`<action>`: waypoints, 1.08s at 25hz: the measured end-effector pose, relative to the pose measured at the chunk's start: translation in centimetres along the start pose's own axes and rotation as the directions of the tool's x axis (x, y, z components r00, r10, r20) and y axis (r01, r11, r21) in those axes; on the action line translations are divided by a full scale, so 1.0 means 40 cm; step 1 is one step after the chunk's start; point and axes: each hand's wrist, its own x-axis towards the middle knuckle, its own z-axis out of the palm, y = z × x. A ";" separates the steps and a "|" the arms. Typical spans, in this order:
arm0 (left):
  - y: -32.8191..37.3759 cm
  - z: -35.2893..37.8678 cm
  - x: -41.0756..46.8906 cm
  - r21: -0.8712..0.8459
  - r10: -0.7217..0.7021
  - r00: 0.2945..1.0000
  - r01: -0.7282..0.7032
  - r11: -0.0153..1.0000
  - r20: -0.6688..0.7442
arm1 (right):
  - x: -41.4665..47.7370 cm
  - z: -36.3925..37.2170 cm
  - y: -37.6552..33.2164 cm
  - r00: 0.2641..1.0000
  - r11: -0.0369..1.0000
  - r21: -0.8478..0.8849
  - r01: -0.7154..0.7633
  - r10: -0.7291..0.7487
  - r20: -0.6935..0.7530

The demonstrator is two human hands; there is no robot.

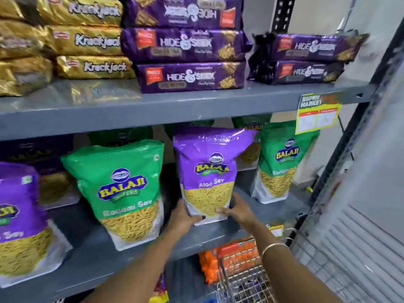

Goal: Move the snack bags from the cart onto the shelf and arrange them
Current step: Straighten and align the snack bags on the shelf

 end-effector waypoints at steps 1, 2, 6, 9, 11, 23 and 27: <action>-0.004 0.017 0.006 -0.001 -0.009 0.999 0.009 1.000 -0.037 | 0.011 -0.014 0.001 1.000 1.000 0.014 0.022 -0.022 0.017; -0.003 0.036 0.004 0.003 -0.009 0.997 0.010 1.000 -0.083 | 0.027 -0.033 0.026 0.997 0.998 0.023 0.053 -0.054 0.051; 0.010 0.102 -0.016 0.014 -0.003 0.989 0.005 1.000 -0.150 | 0.017 -0.090 -0.001 0.993 0.997 0.048 0.055 -0.060 0.106; 0.022 0.109 -0.009 -0.030 0.006 0.988 -0.010 0.999 -0.153 | 0.005 -0.104 -0.022 0.993 0.999 0.010 0.043 -0.044 0.113; 0.017 0.108 -0.003 -0.037 0.002 0.989 -0.008 0.999 -0.148 | -0.003 -0.101 -0.028 0.993 0.999 -0.012 0.038 -0.037 0.116; -0.200 -0.120 -0.234 0.213 0.259 0.740 -0.158 0.964 -0.620 | -0.202 0.225 -0.055 0.947 0.830 -0.501 0.243 -0.315 -0.061; -0.309 -0.305 -0.128 -0.131 -0.054 0.894 -0.006 0.991 -0.445 | -0.111 0.397 -0.066 0.972 0.955 -0.256 0.152 -0.098 0.213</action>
